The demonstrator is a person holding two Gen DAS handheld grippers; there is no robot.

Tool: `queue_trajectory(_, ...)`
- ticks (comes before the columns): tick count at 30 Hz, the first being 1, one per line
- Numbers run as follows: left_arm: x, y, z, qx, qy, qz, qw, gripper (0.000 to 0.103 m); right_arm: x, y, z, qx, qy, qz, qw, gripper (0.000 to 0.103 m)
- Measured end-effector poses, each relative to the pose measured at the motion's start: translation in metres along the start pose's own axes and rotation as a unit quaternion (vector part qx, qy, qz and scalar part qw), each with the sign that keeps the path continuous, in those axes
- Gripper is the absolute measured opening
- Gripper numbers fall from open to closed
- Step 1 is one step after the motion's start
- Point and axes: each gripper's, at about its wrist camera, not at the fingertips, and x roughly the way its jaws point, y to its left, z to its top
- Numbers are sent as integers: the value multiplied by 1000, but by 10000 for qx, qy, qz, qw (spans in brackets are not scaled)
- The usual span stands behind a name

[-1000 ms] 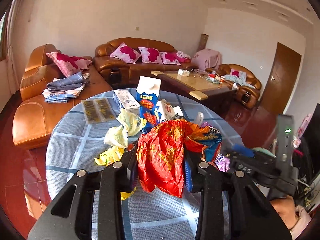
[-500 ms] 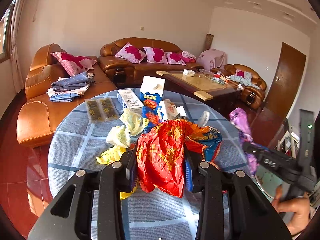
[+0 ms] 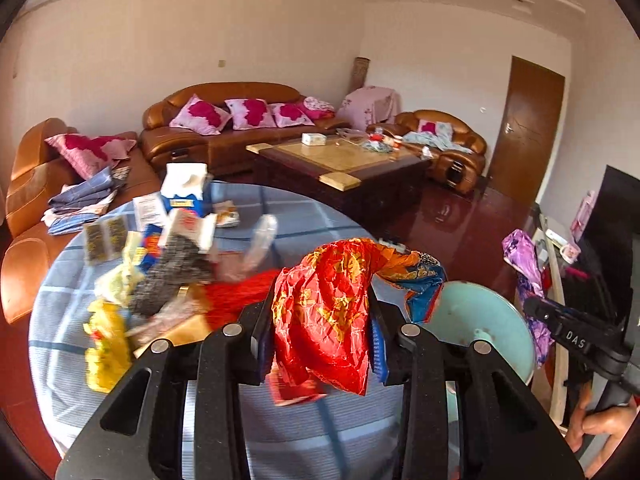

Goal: Collect trash
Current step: 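Carry both items over the mint-green bucket and open both tools to drop them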

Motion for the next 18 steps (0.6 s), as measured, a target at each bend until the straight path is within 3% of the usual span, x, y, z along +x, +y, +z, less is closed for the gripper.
queue_trajectory(7, 46, -73, -13, 358, 445, -260, 9980, 37, 28, -56, -26, 634, 383, -226, 9970, 24)
queue_trajectory(18, 105, -143, -34, 647, 969, -399, 9924, 37, 48, -81, -31, 1040, 444, -54, 9936, 28)
